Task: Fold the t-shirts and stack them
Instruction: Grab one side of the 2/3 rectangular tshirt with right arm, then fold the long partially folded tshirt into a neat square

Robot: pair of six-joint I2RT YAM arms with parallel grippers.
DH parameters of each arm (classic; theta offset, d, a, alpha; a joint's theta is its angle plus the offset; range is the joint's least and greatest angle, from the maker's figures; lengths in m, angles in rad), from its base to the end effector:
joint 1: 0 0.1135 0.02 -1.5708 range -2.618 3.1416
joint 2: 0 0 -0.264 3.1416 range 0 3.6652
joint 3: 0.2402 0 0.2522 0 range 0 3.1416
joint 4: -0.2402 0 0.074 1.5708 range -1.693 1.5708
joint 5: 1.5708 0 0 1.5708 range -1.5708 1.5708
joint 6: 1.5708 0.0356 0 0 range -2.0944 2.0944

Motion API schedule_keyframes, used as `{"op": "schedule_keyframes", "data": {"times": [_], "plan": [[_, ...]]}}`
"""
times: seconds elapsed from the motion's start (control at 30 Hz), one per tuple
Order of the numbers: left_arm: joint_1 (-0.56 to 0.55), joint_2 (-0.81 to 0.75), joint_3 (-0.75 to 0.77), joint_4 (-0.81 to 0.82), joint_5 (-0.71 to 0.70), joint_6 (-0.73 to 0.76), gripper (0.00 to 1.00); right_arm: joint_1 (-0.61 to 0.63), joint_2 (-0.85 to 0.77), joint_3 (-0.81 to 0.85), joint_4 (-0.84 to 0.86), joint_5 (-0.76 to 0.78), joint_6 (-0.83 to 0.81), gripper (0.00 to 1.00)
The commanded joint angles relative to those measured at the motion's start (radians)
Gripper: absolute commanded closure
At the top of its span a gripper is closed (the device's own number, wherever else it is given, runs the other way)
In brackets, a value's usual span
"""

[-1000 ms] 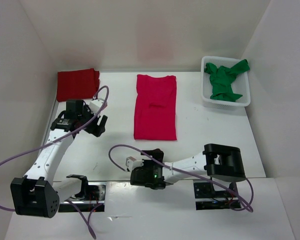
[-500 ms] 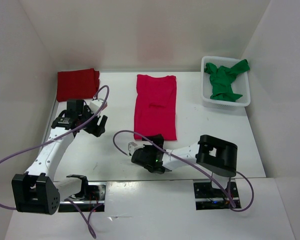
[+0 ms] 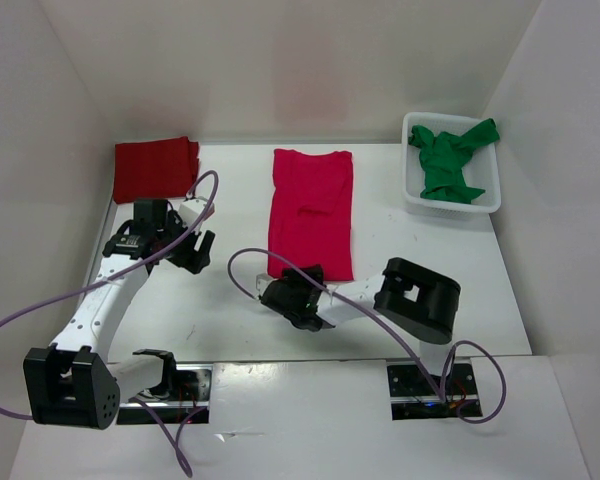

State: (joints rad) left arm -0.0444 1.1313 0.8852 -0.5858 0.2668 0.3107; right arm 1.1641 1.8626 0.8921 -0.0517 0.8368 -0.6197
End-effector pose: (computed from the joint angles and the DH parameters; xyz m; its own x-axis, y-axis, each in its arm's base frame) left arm 0.2322 -0.0197 0.2708 -0.6358 0.3235 -0.7008 0.4354 0.9000 0.0203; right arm 0.1567 0.2971 0.1146 -0.0064 -0.9984 -0.0566 -0.5721 0.0501 -0.8186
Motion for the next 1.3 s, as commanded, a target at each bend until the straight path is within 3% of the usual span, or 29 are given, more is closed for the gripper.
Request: {"op": "schedule_keyframes", "data": {"times": [0.0, 0.23, 0.33, 0.67, 0.97, 1.27], "plan": [[0.006, 0.007, 0.034, -0.002, 0.014, -0.005, 0.19, 0.000, 0.036, -0.007, -0.019, -0.084, 0.029, 0.40], [-0.003, 0.007, 0.034, -0.002, -0.004, -0.005, 0.19, -0.009, 0.087, 0.019, -0.010, -0.073, 0.038, 0.66], [-0.003, 0.007, 0.034, -0.002, -0.005, -0.005, 0.19, -0.032, 0.066, 0.019, 0.001, -0.073, 0.048, 0.99], [-0.012, -0.011, 0.024, -0.002, -0.005, -0.005, 0.19, -0.050, -0.049, 0.108, -0.166, -0.129, -0.049, 1.00], [-0.012, -0.012, 0.024, -0.002, 0.006, -0.005, 0.19, -0.125, -0.149, 0.312, -0.376, -0.269, -0.169, 1.00], [-0.012, -0.002, 0.024, -0.002, 0.015, 0.004, 0.19, -0.273, -0.117, 0.407, -0.367, -0.309, -0.311, 1.00]]}}
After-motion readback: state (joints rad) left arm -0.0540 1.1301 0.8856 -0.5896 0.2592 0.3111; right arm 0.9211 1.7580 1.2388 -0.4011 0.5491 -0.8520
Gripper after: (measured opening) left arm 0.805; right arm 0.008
